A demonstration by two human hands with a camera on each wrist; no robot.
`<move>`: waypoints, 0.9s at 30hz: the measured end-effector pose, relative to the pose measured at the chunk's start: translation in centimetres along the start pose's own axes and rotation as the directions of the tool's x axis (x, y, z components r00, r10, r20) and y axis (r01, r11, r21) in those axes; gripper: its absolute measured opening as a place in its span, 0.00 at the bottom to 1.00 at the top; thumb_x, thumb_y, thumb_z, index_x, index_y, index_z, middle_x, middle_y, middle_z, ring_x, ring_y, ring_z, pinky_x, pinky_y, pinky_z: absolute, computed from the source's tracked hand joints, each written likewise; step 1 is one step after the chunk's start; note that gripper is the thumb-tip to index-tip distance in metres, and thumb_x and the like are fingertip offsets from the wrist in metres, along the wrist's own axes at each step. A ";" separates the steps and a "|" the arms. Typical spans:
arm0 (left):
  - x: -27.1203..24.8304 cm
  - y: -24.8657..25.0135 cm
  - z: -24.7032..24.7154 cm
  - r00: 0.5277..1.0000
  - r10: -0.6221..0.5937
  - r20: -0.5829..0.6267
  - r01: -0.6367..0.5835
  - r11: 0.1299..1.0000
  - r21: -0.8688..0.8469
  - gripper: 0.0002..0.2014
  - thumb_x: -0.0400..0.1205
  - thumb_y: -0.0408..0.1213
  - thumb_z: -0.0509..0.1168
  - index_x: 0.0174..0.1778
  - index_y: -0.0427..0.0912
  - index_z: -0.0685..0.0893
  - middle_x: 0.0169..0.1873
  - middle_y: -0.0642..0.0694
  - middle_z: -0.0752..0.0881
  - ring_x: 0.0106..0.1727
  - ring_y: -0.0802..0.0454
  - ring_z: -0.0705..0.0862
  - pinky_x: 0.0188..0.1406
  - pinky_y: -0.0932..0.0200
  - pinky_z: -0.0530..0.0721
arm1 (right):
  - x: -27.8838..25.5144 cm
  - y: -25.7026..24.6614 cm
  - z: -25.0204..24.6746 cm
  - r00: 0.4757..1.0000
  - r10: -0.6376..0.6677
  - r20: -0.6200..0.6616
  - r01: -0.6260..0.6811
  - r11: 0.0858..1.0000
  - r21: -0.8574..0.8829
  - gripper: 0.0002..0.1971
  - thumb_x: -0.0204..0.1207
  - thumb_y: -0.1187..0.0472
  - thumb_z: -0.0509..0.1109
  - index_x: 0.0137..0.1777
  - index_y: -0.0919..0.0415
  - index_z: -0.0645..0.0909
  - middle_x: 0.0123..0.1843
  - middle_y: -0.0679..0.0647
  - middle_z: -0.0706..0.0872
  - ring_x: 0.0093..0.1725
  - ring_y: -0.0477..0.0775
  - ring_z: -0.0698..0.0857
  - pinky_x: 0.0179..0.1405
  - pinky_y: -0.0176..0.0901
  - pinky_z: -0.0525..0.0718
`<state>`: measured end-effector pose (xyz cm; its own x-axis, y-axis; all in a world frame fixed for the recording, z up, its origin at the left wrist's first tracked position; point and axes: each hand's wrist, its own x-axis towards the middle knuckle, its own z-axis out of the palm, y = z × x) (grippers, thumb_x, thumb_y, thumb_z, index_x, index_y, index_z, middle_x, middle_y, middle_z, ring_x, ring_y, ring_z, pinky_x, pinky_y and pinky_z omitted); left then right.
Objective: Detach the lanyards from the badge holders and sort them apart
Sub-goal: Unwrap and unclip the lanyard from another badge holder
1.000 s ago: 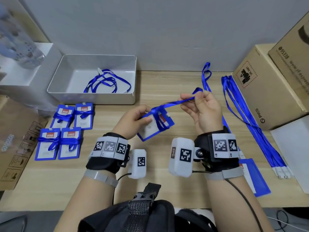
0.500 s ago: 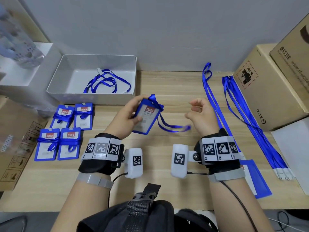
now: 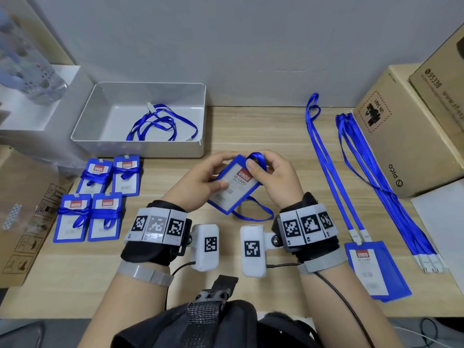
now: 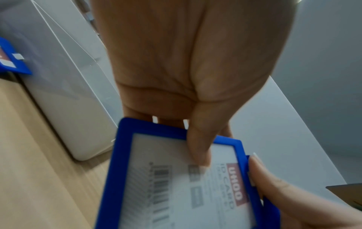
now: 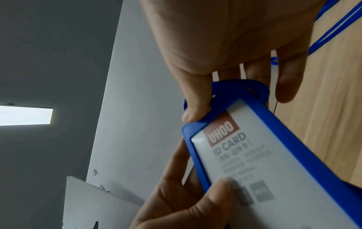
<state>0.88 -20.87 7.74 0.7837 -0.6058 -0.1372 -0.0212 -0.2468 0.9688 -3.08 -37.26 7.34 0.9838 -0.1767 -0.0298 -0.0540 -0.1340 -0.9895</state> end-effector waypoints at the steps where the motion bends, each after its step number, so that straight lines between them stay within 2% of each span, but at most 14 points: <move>1: 0.1 -0.1 -0.1 1.000 -0.007 -0.004 0.007 1.000 -0.011 0.27 0.79 0.16 0.57 0.59 0.57 0.72 0.50 0.53 0.83 0.48 0.70 0.82 0.50 0.69 0.82 | 0.0 0.0 0.1 1.000 0.010 -0.011 -0.009 1.000 0.004 0.08 0.77 0.62 0.67 0.39 0.49 0.79 0.36 0.45 0.83 0.35 0.36 0.82 0.36 0.31 0.79; 4: 0.3 -0.4 -0.4 0.999 -0.038 0.007 0.038 0.999 -0.030 0.23 0.78 0.14 0.57 0.56 0.49 0.75 0.51 0.48 0.83 0.47 0.68 0.83 0.53 0.67 0.81 | 0.3 -0.1 0.0 0.990 0.063 -0.129 -0.055 0.996 0.063 0.10 0.79 0.61 0.64 0.37 0.51 0.80 0.34 0.47 0.83 0.33 0.40 0.81 0.34 0.31 0.79; 7: 0.1 -0.9 -0.9 0.998 -0.059 0.018 0.060 0.997 -0.057 0.22 0.77 0.13 0.56 0.50 0.47 0.77 0.46 0.53 0.85 0.44 0.70 0.84 0.47 0.72 0.81 | 1.0 0.1 -1.1 0.945 0.160 -0.284 -0.127 0.983 0.131 0.10 0.79 0.61 0.63 0.37 0.51 0.78 0.35 0.49 0.84 0.32 0.41 0.84 0.37 0.35 0.83; 9: -0.1 -1.1 -1.2 0.998 -0.067 0.008 0.067 0.994 -0.091 0.21 0.77 0.12 0.55 0.48 0.46 0.77 0.39 0.59 0.88 0.43 0.70 0.85 0.43 0.73 0.81 | 1.3 0.7 -1.8 0.911 0.193 -0.364 -0.170 0.981 0.094 0.04 0.77 0.63 0.65 0.43 0.53 0.77 0.43 0.51 0.84 0.39 0.44 0.86 0.46 0.44 0.84; 11: -0.1 -1.3 -1.4 0.998 -0.067 -0.005 0.066 0.992 -0.105 0.21 0.77 0.12 0.55 0.48 0.46 0.77 0.36 0.62 0.89 0.42 0.69 0.85 0.42 0.72 0.81 | 1.3 1.1 -2.0 0.895 0.209 -0.394 -0.208 0.977 0.045 0.15 0.73 0.66 0.69 0.58 0.54 0.75 0.55 0.52 0.79 0.52 0.49 0.82 0.57 0.45 0.80; 12: 0.0 -1.3 -1.5 0.998 -0.064 -0.010 0.062 0.992 -0.107 0.20 0.77 0.13 0.55 0.48 0.45 0.76 0.36 0.62 0.89 0.42 0.69 0.85 0.43 0.72 0.82 | 1.2 1.2 -1.9 0.900 0.204 -0.386 -0.207 0.978 0.033 0.19 0.72 0.67 0.70 0.62 0.56 0.74 0.58 0.53 0.77 0.55 0.49 0.79 0.59 0.43 0.78; 13: 0.0 -1.3 -1.5 0.998 -0.061 -0.015 0.059 0.992 -0.108 0.20 0.78 0.13 0.55 0.47 0.46 0.76 0.36 0.62 0.89 0.42 0.69 0.85 0.43 0.72 0.82 | 1.2 1.0 -1.8 0.911 0.195 -0.363 -0.198 0.980 0.030 0.19 0.72 0.67 0.70 0.63 0.58 0.74 0.57 0.53 0.78 0.54 0.49 0.79 0.58 0.40 0.77; 16: 0.1 -1.1 -1.4 0.998 -0.052 -0.019 0.050 0.992 -0.120 0.20 0.78 0.13 0.55 0.48 0.46 0.76 0.36 0.63 0.88 0.42 0.69 0.84 0.43 0.72 0.81 | 1.0 0.0 -0.8 0.965 0.232 -0.126 -0.227 0.972 0.053 0.09 0.77 0.60 0.66 0.54 0.63 0.80 0.42 0.52 0.84 0.39 0.44 0.84 0.46 0.32 0.81; 18: 0.2 -0.9 -1.1 0.998 -0.056 -0.014 0.053 0.990 -0.131 0.20 0.78 0.13 0.55 0.48 0.46 0.75 0.36 0.64 0.88 0.41 0.70 0.84 0.41 0.73 0.80 | 0.6 -0.3 -0.2 0.971 0.238 0.013 -0.239 0.969 0.058 0.07 0.78 0.58 0.65 0.48 0.60 0.82 0.37 0.49 0.85 0.31 0.38 0.84 0.43 0.30 0.82; 20: 0.2 -0.7 -0.9 0.999 -0.048 -0.016 0.045 0.988 -0.145 0.18 0.77 0.14 0.57 0.48 0.45 0.75 0.36 0.62 0.88 0.41 0.67 0.83 0.42 0.72 0.80 | 0.4 -0.3 0.2 0.981 0.190 0.040 -0.192 0.978 0.077 0.03 0.76 0.62 0.67 0.47 0.58 0.81 0.35 0.48 0.84 0.30 0.34 0.83 0.39 0.25 0.80; 23: 0.1 -0.5 -0.6 0.999 -0.027 -0.036 0.020 0.983 -0.181 0.13 0.75 0.24 0.64 0.50 0.46 0.75 0.37 0.57 0.87 0.44 0.55 0.83 0.47 0.64 0.81 | 0.3 -0.4 0.1 0.992 0.120 0.026 -0.122 0.989 0.085 0.10 0.71 0.69 0.71 0.48 0.54 0.81 0.37 0.50 0.84 0.32 0.34 0.83 0.36 0.25 0.81; 27: 0.0 0.1 0.0 0.999 0.016 -0.032 -0.021 0.989 -0.146 0.24 0.78 0.19 0.62 0.59 0.54 0.74 0.46 0.49 0.85 0.47 0.53 0.84 0.49 0.58 0.85 | 0.2 -0.6 0.1 0.999 0.043 -0.010 -0.042 0.997 0.068 0.17 0.67 0.73 0.73 0.45 0.49 0.80 0.38 0.49 0.84 0.35 0.37 0.83 0.38 0.28 0.82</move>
<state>0.84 -20.90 7.85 0.8030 -0.5849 -0.1145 0.0534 -0.1206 0.9913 -2.88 -37.07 7.86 0.9789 -0.1918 -0.0710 -0.0839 -0.0599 -0.9947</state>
